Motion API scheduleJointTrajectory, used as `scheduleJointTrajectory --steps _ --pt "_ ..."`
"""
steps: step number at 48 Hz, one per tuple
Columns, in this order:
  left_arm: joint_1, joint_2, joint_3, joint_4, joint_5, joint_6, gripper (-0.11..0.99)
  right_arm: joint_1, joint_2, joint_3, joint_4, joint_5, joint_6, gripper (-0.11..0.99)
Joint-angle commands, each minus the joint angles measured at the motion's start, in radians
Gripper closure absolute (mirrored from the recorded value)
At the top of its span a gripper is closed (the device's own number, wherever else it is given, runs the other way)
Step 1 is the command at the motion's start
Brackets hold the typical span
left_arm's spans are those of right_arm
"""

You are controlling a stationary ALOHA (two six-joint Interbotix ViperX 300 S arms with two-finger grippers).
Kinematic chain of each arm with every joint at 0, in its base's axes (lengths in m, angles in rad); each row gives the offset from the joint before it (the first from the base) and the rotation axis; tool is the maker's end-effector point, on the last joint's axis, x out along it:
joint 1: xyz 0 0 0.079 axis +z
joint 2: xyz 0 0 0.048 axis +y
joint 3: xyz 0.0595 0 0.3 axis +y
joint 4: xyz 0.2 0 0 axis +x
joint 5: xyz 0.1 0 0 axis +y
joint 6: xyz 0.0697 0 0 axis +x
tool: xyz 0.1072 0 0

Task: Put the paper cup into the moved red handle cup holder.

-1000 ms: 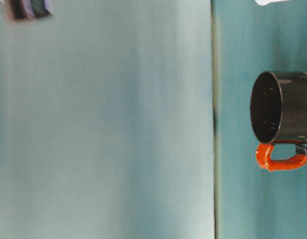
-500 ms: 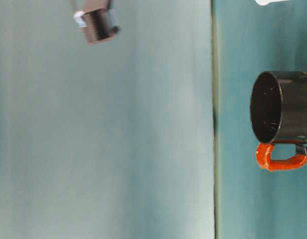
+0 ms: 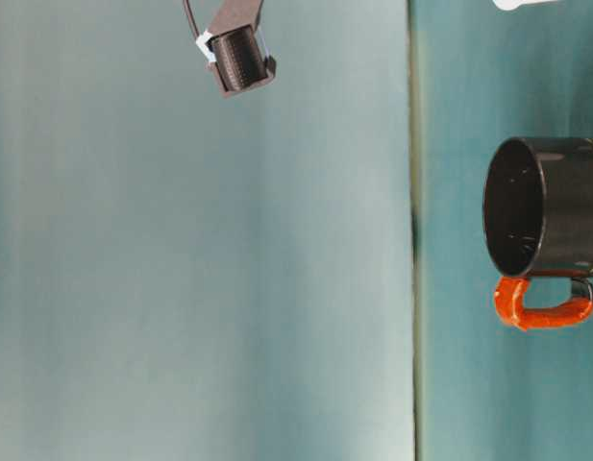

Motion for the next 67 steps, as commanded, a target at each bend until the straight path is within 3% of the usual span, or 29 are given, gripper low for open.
scheduleJointTrajectory --steps 1,13,20,37,43,50,55,59,67 --pt "-0.003 -0.008 -0.014 0.003 -0.006 0.000 -0.04 0.005 -0.005 -0.009 0.003 -0.003 0.009 0.05" --pt "-0.003 -0.009 -0.015 0.003 -0.006 -0.002 -0.03 0.012 -0.002 -0.026 0.008 0.003 0.009 0.71" --pt "-0.003 -0.009 -0.015 0.003 -0.005 -0.002 -0.03 0.012 -0.003 -0.031 0.023 0.003 0.009 0.93" --pt "-0.003 -0.009 -0.017 0.003 -0.006 -0.003 -0.03 0.011 -0.034 -0.067 0.041 0.044 0.009 0.98" --pt "-0.003 -0.009 -0.018 0.003 -0.005 -0.005 -0.03 -0.006 -0.092 -0.161 0.040 0.153 0.006 0.98" --pt "-0.003 -0.011 -0.018 0.003 -0.006 -0.005 -0.03 -0.040 -0.149 -0.308 0.037 0.362 0.003 0.98" --pt "-0.003 -0.009 -0.018 0.003 -0.005 -0.005 -0.03 -0.049 -0.156 -0.394 0.032 0.480 -0.002 0.98" --pt "-0.003 -0.011 -0.018 0.003 -0.006 -0.005 -0.03 -0.051 -0.147 -0.445 0.031 0.531 -0.008 0.98" --pt "-0.003 -0.011 -0.018 0.003 -0.006 -0.005 -0.03 -0.051 -0.118 -0.474 0.031 0.508 -0.018 0.98"
